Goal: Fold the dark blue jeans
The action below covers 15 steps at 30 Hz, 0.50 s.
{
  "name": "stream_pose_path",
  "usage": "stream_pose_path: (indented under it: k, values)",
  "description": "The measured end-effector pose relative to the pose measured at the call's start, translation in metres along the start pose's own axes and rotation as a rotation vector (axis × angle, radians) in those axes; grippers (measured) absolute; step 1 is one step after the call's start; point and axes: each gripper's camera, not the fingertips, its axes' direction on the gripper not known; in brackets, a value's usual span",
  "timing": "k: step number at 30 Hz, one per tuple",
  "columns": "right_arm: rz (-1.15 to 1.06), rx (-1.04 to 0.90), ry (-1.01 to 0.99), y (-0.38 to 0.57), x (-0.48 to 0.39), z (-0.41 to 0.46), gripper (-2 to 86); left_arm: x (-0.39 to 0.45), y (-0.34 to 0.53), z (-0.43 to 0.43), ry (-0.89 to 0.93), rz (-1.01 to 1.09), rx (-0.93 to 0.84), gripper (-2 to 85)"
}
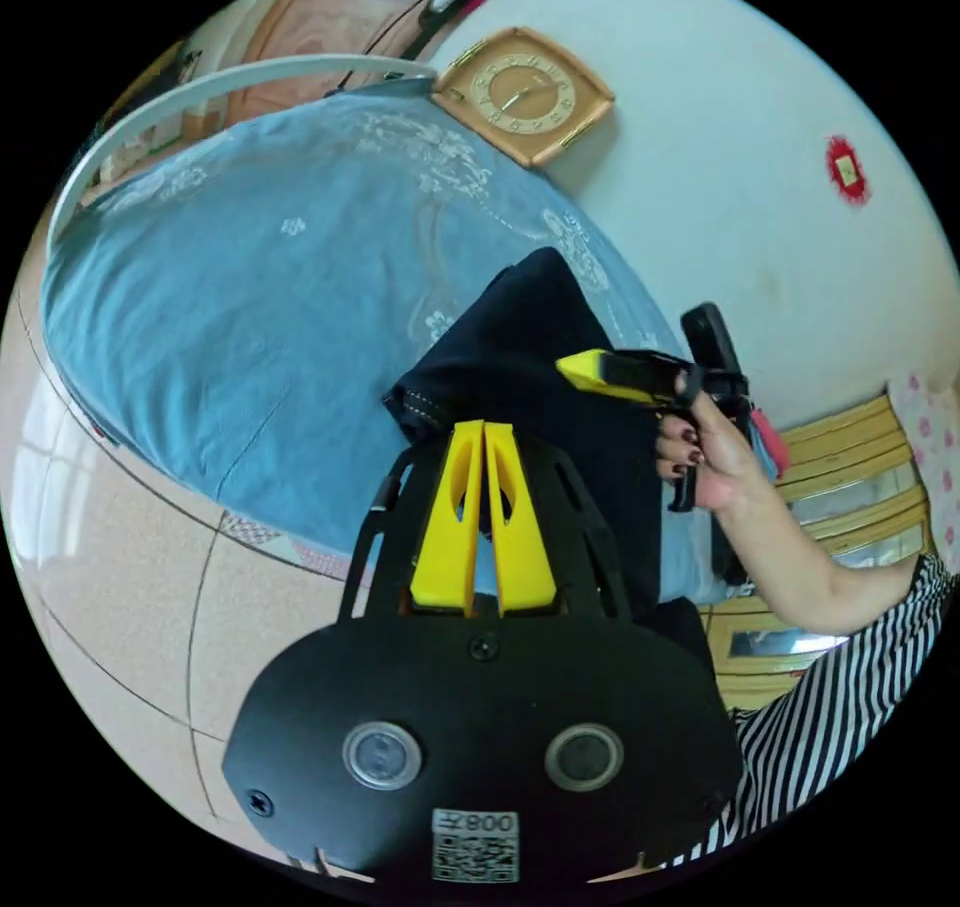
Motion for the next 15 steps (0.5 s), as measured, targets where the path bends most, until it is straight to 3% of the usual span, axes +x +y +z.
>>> stream_pose_path:
  k: [5, 7, 10, 13, 15]
  values:
    - [-0.044, -0.003, 0.107, 0.106, -0.016, -0.02, 0.1, -0.003, 0.01, -0.016, 0.023, 0.045, 0.057, 0.2]
    - [0.017, -0.09, 0.143, 0.125, 0.002, 0.002, 0.2, -0.014, 0.011, -0.006, -0.012, 0.031, 0.001, 0.2]
    - [0.085, -0.039, 0.062, 0.135, 0.023, 0.004, 0.4, -0.037, 0.01, -0.001, 0.074, -0.037, 0.007, 0.3]
    - [0.028, -0.037, 0.098, 0.145, 0.009, -0.014, 1.0, -0.043, 0.016, -0.015, 0.058, -0.034, 0.043, 0.7]
    - [0.053, 0.01, 0.103, 0.165, 0.01, -0.032, 1.8, -0.054, 0.029, -0.02, 0.14, -0.053, 0.037, 1.6]
